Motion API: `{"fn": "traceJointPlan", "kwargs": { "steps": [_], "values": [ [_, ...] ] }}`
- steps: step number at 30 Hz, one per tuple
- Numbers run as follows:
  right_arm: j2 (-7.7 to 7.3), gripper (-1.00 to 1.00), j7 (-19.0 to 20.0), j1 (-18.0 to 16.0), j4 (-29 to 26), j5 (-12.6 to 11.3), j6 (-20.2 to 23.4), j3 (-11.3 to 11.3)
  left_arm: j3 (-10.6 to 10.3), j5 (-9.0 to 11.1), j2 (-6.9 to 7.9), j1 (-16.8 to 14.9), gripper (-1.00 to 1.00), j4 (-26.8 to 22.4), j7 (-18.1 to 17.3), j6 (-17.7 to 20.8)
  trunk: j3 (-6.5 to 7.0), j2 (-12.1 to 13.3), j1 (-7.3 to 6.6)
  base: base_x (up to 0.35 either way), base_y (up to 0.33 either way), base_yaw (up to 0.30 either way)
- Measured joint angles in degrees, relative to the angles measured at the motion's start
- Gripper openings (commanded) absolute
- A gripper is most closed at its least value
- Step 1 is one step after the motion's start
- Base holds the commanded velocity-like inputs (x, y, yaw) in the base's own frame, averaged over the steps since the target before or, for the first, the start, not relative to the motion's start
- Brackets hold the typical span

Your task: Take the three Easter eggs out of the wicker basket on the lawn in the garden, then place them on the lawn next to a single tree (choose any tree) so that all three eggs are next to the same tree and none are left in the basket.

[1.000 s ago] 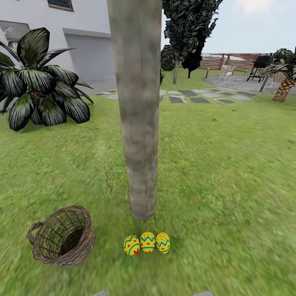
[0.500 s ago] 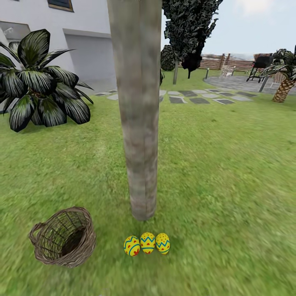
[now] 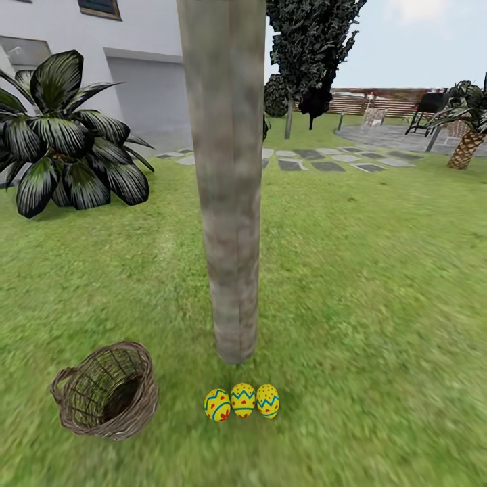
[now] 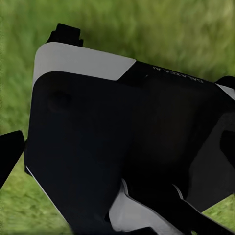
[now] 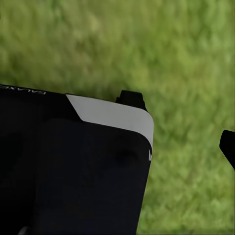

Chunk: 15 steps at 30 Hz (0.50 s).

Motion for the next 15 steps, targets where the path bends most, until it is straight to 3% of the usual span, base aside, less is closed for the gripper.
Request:
{"fn": "traceJointPlan", "kwargs": {
  "steps": [15],
  "values": [
    [0.0, 1.0, 0.0, 0.0, 0.0, -0.01, 0.0, 0.0, 0.01, 0.0, -0.12, 0.17, 1.0, 1.24, 0.0, -1.21, 2.7, 6.02, -3.3, 0.0, 0.0, 0.0]
  ]
}}
